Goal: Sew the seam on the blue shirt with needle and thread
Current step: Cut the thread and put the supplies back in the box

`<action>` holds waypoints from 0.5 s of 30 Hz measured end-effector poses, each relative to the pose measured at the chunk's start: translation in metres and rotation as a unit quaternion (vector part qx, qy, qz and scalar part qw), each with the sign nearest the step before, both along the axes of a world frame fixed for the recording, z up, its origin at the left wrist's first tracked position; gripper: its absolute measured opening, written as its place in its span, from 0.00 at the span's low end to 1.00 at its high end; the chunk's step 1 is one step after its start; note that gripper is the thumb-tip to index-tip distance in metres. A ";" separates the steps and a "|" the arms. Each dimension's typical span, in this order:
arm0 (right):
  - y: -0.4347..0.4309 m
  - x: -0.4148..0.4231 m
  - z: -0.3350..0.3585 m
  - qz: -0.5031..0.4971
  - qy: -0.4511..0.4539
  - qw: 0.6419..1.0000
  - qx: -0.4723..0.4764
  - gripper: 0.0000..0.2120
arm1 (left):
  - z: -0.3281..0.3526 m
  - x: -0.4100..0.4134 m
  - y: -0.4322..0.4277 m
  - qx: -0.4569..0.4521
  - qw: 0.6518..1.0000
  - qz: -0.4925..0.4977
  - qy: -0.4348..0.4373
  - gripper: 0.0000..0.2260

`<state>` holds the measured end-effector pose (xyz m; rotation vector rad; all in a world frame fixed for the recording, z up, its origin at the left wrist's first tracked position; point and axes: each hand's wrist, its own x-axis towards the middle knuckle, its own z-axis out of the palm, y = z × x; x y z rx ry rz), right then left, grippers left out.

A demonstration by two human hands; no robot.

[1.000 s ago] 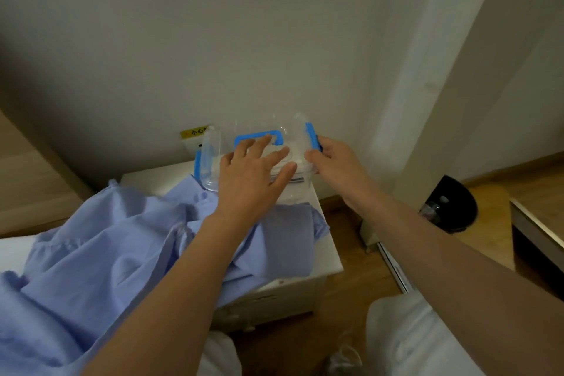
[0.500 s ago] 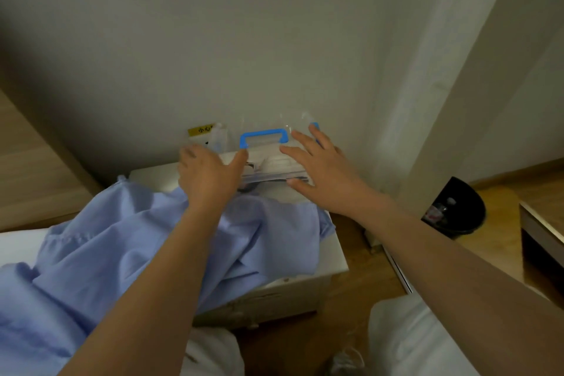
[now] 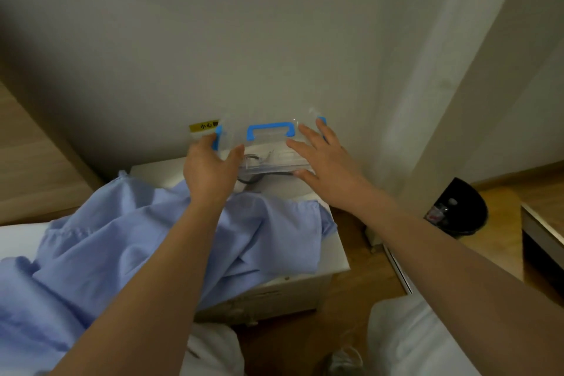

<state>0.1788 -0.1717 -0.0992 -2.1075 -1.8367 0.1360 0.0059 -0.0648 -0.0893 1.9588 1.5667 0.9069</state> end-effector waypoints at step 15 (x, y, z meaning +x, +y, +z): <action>0.006 -0.121 0.023 0.210 -0.022 0.965 -0.154 0.54 | 0.043 -0.115 -0.012 -0.093 0.916 -0.016 0.389 0.33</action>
